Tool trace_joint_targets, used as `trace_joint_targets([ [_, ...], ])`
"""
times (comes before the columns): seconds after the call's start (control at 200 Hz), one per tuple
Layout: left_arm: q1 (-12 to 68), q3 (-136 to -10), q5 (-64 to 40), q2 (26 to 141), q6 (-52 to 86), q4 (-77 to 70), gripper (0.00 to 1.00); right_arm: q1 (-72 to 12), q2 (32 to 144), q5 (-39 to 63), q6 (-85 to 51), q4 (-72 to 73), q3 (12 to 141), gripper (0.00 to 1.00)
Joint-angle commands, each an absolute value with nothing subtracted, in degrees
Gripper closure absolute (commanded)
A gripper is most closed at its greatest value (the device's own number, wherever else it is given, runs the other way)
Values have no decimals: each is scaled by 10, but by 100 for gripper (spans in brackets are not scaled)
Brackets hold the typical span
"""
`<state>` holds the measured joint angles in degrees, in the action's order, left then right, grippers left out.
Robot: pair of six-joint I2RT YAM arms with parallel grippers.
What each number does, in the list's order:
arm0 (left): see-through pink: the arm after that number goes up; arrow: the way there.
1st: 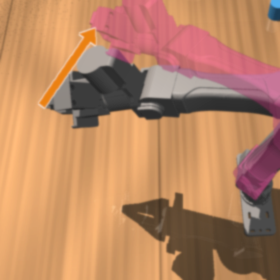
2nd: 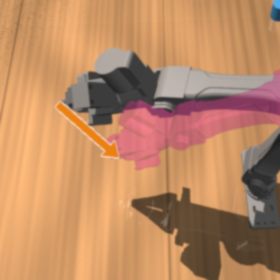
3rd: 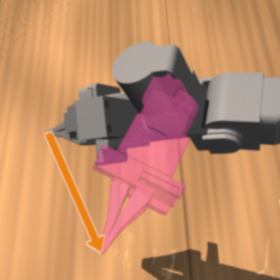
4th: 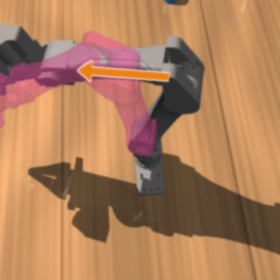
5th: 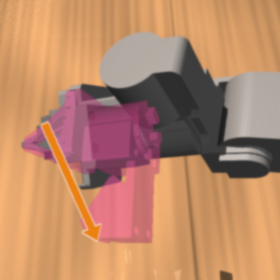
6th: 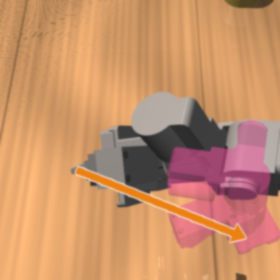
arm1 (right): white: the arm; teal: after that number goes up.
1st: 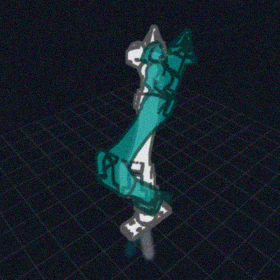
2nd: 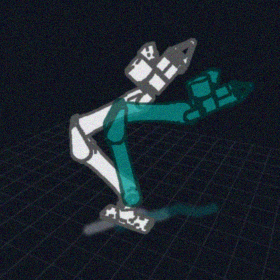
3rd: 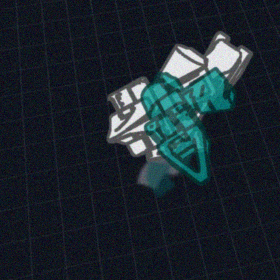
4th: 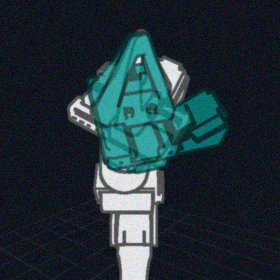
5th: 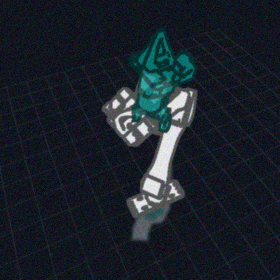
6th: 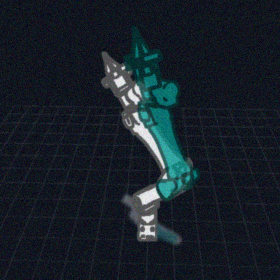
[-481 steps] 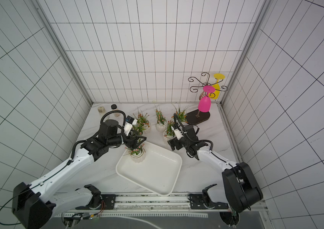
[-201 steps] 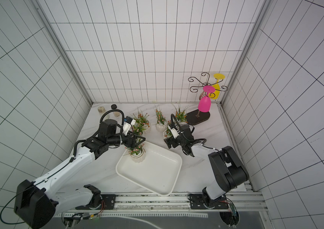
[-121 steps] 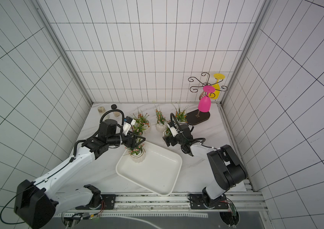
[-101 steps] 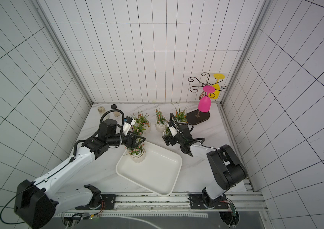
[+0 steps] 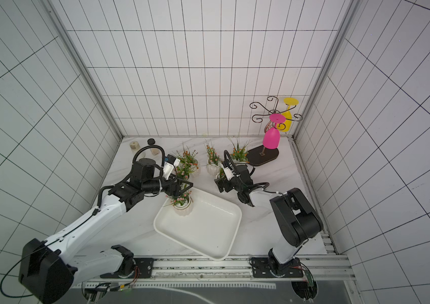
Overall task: Put the potted gypsophila into the storage box
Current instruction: Pick up the baby's breath potted plant from the center of the board.
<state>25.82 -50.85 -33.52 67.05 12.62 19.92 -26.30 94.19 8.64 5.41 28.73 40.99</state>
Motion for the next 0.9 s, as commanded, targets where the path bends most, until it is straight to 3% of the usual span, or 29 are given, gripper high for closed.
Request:
trace_joint_targets([
  [0.0,258,-504,-341,671,123,188,17,-268,952,85,58,312,455,6],
  [0.43,256,-503,-339,670,123,189,18,-269,947,96,55,320,450,14],
  [0.62,255,-503,-338,668,123,188,17,-270,949,95,58,302,456,4],
  [0.894,254,-503,-338,669,123,188,17,-270,955,88,62,295,461,3],
])
